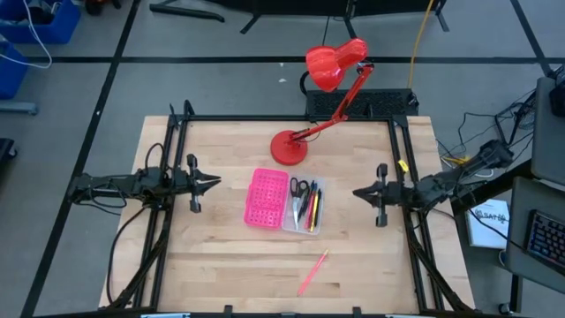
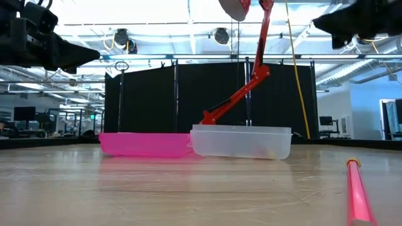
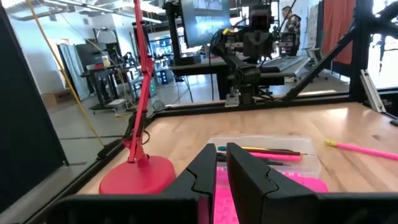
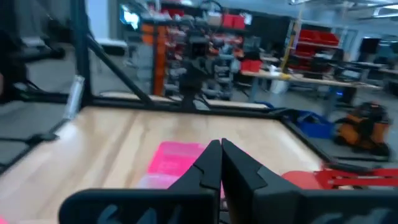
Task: Pick & place school supplies into a supply box
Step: Put the pink pencil into the pink supply box
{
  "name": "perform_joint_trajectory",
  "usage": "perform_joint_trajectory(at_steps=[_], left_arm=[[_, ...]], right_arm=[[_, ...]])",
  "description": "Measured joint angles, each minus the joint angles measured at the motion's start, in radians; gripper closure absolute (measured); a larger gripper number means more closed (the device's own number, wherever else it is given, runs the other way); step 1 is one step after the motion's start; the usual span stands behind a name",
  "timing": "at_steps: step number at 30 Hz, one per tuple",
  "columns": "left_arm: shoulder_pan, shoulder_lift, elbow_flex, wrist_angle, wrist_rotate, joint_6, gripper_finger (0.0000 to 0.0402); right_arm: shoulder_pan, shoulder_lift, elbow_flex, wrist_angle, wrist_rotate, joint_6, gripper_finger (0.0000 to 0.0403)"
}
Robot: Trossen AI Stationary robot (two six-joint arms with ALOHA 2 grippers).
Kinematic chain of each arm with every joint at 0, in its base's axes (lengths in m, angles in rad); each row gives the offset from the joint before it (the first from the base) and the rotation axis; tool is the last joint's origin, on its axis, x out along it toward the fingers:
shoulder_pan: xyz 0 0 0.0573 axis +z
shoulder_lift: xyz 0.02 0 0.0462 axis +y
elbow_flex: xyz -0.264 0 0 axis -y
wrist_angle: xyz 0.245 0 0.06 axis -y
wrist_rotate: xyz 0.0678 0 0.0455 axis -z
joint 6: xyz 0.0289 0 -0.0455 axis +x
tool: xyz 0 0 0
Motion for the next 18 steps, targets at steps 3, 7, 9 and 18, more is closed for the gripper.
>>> perform_joint_trajectory(at_steps=[3, 7, 9, 18], left_arm=[[0.000, 0.000, 0.000, 0.000, 0.000, 0.000, 0.0355], [0.000, 0.000, 0.000, 0.000, 0.028, -0.023, 0.0355], [0.000, 0.000, 0.000, -0.004, 0.002, -0.047, 0.0355], [-0.010, 0.146, 0.011, 0.000, -0.108, -0.135, 0.0358]], right_arm=[[-0.001, -0.070, -0.068, 0.003, -0.054, 0.013, 0.0403], [0.000, -0.174, -0.108, -0.010, -0.153, -0.032, 0.0403], [-0.001, -0.218, -0.107, 0.003, -0.165, -0.053, 0.0403], [-0.001, -0.260, -0.184, 0.045, -0.192, -0.237, 0.0403]])
